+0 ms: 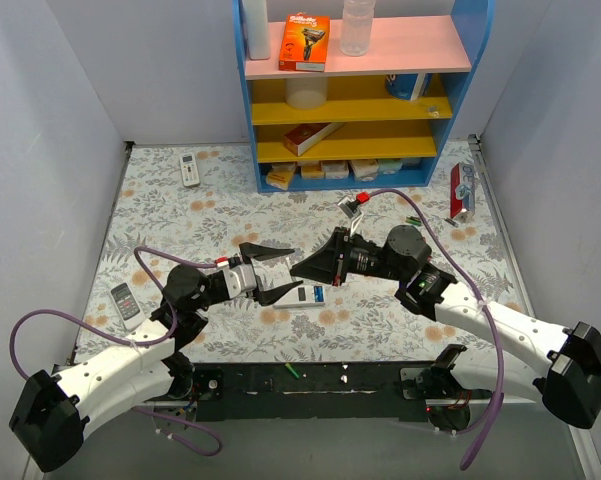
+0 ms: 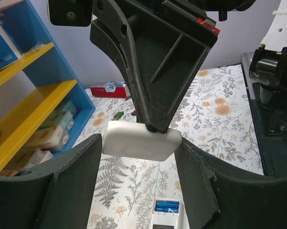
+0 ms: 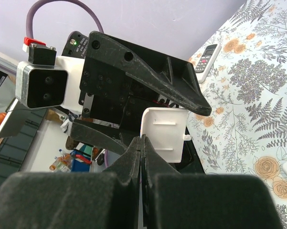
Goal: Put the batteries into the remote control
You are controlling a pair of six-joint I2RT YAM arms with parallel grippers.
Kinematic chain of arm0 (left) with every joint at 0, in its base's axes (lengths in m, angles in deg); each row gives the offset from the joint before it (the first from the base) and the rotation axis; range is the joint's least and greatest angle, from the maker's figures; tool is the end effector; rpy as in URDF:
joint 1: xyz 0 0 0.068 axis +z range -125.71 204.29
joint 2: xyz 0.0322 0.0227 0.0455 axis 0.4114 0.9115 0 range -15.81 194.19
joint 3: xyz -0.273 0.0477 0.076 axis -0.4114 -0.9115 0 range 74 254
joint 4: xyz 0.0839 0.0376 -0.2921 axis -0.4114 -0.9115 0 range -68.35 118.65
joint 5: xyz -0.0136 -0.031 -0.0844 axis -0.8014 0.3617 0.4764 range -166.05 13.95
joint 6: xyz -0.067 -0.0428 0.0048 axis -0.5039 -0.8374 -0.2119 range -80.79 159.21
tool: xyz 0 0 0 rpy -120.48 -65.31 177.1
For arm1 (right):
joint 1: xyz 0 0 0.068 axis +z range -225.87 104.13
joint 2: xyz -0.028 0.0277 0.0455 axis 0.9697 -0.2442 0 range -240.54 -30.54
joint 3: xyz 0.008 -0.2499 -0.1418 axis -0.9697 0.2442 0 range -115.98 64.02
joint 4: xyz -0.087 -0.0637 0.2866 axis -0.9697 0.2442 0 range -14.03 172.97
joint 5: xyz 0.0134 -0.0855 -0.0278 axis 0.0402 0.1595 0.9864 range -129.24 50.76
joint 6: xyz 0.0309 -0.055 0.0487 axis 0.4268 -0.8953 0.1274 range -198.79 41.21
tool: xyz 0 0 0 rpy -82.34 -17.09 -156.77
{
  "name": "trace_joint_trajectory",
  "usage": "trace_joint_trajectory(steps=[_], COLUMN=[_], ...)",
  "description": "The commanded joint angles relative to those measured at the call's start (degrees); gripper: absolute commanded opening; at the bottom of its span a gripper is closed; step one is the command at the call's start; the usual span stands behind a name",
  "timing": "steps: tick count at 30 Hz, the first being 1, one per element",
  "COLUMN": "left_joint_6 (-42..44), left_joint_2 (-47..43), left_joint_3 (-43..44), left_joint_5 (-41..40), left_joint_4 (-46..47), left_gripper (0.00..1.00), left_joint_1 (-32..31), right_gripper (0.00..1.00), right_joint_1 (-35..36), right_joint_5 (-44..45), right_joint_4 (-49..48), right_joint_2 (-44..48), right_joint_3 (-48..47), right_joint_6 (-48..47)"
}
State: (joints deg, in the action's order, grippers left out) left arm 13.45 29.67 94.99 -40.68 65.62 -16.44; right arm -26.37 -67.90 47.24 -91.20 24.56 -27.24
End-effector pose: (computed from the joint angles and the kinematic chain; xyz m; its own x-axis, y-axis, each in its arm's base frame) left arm 0.1576 -0.1881 0.2740 -0.2698 -0.2353 -0.9337 0.9361 0.1629 -0.3116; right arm 0.1766 0.2575 0.3246 -0.7114 0.2252 -0.6657 -0.6736 0.0516 0.7373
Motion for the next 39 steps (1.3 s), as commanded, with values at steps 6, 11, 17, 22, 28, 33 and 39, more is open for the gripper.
trace_joint_trajectory(steps=[6,11,17,22,28,33,39], left_joint_6=[-0.1,0.7,0.1,-2.4,-2.7,-2.7,-2.9], left_joint_2=[-0.2,0.6,4.4,8.8,12.4,14.6,16.2], left_joint_3=[-0.3,1.3,7.0,13.6,17.1,18.8,19.7], left_joint_5=[-1.0,-2.3,-8.3,-11.1,-14.0,-15.2,-16.0], left_joint_4=[-0.4,-3.7,-16.0,-26.1,-33.0,-36.1,-38.2], left_gripper=[0.45,0.31,0.26,0.22,0.2,0.2,0.19], left_joint_1=[-0.2,-0.2,-0.2,-0.4,-1.5,-2.2,-3.0], right_gripper=[0.01,0.01,0.39,0.55,0.5,0.44,0.44], right_joint_1=[-0.3,-0.3,-0.3,-0.3,-0.1,-0.1,0.5], right_joint_5=[0.2,2.6,16.1,24.1,27.3,26.6,24.9], right_joint_4=[-3.5,1.2,24.4,36.7,42.5,44.6,44.6], right_joint_2=[-0.2,1.2,5.4,3.8,-1.4,-6.1,-9.6], right_joint_3=[0.5,0.0,-7.3,-14.7,-18.8,-21.7,-23.6], right_joint_6=[0.8,-2.0,-14.8,-23.4,-26.2,-27.6,-27.8])
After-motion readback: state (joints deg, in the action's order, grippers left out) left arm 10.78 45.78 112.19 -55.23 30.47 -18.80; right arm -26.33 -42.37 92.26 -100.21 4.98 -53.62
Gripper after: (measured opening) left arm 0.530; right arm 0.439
